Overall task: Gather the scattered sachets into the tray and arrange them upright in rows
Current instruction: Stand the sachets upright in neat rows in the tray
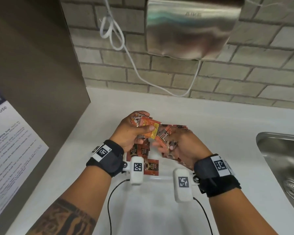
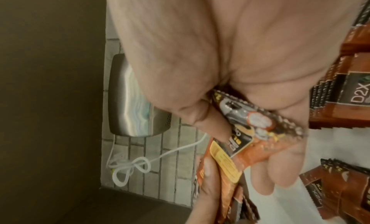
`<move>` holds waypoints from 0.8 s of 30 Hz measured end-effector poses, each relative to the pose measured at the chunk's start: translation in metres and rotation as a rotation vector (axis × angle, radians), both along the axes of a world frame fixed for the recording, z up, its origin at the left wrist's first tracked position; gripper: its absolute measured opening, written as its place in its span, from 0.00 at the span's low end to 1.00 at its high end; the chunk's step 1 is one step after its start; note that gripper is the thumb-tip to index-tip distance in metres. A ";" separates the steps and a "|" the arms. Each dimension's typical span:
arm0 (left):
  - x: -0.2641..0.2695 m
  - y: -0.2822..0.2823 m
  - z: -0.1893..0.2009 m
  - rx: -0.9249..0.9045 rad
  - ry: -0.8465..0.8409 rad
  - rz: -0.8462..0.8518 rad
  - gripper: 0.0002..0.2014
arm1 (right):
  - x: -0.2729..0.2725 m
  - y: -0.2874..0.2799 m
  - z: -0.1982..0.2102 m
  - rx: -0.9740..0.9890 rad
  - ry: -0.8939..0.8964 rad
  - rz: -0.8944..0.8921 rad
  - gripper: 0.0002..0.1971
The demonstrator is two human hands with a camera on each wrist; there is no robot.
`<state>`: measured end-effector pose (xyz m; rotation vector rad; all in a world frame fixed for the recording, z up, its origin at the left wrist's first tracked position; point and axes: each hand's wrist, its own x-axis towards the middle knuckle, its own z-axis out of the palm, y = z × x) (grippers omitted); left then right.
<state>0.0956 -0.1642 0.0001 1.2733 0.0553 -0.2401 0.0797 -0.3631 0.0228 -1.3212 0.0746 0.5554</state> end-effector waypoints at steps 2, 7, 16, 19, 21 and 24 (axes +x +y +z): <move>0.002 -0.004 0.003 0.015 0.015 0.035 0.26 | 0.007 -0.007 0.001 0.039 -0.009 -0.064 0.19; 0.005 -0.022 0.005 -0.027 0.000 0.035 0.26 | 0.019 -0.017 0.002 0.069 -0.056 -0.173 0.16; -0.005 -0.048 0.006 0.018 0.078 0.033 0.25 | 0.023 -0.028 -0.005 -0.211 -0.276 -0.130 0.19; -0.008 -0.049 0.008 0.015 0.110 0.063 0.24 | 0.023 -0.035 0.000 -0.321 -0.357 -0.086 0.17; -0.009 -0.050 0.011 0.021 0.119 0.084 0.21 | 0.023 -0.037 0.005 -0.359 -0.360 -0.045 0.16; -0.009 -0.049 0.015 -0.006 0.161 0.108 0.23 | 0.027 -0.041 0.010 -0.493 -0.493 -0.062 0.14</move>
